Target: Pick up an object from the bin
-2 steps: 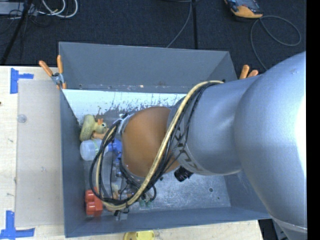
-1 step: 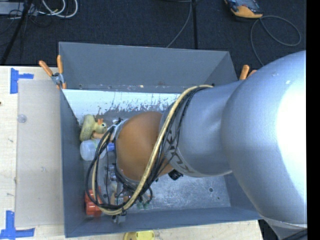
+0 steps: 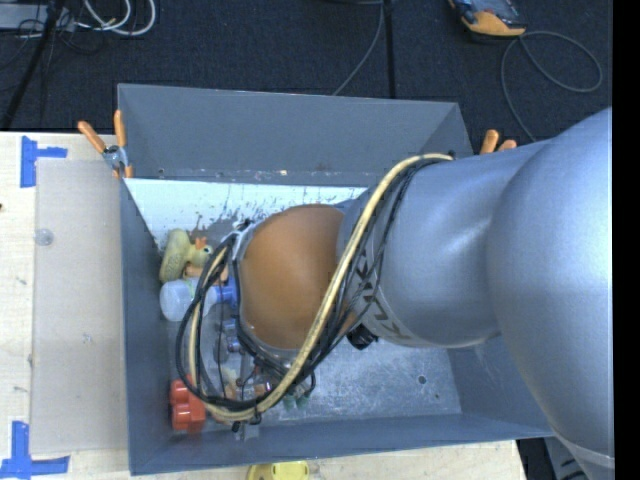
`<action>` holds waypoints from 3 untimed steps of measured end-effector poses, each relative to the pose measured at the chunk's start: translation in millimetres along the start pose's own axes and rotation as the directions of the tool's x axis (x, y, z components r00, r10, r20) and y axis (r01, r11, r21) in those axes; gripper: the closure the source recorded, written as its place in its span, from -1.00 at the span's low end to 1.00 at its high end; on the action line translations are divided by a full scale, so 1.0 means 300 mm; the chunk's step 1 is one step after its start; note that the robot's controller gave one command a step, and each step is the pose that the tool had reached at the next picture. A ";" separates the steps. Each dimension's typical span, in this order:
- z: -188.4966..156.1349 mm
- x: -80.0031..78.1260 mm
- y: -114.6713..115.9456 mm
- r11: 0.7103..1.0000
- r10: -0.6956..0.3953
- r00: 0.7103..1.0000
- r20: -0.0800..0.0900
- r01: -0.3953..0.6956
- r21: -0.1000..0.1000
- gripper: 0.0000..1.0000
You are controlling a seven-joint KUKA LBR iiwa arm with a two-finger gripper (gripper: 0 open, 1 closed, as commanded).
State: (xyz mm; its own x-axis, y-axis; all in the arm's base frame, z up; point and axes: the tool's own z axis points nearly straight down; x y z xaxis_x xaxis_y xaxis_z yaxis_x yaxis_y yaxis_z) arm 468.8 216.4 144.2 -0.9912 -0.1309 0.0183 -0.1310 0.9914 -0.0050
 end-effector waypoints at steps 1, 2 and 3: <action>-0.092 -0.003 -0.158 0.992 -0.123 0.992 0.009 0.123 -0.003 -1.00; -0.030 -0.024 -0.257 0.980 -0.199 0.980 0.006 0.199 0.003 -1.00; 0.119 -0.073 -0.184 0.969 -0.248 0.969 0.008 0.248 -0.001 -1.00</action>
Offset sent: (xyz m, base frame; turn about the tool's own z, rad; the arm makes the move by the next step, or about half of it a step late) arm 0.0213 -0.0607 -0.0162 -0.2597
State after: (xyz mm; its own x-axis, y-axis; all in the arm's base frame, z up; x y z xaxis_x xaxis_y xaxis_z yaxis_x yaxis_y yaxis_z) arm 497.2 164.2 108.4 -0.9279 -0.3727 0.0106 -0.3727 0.9280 0.0007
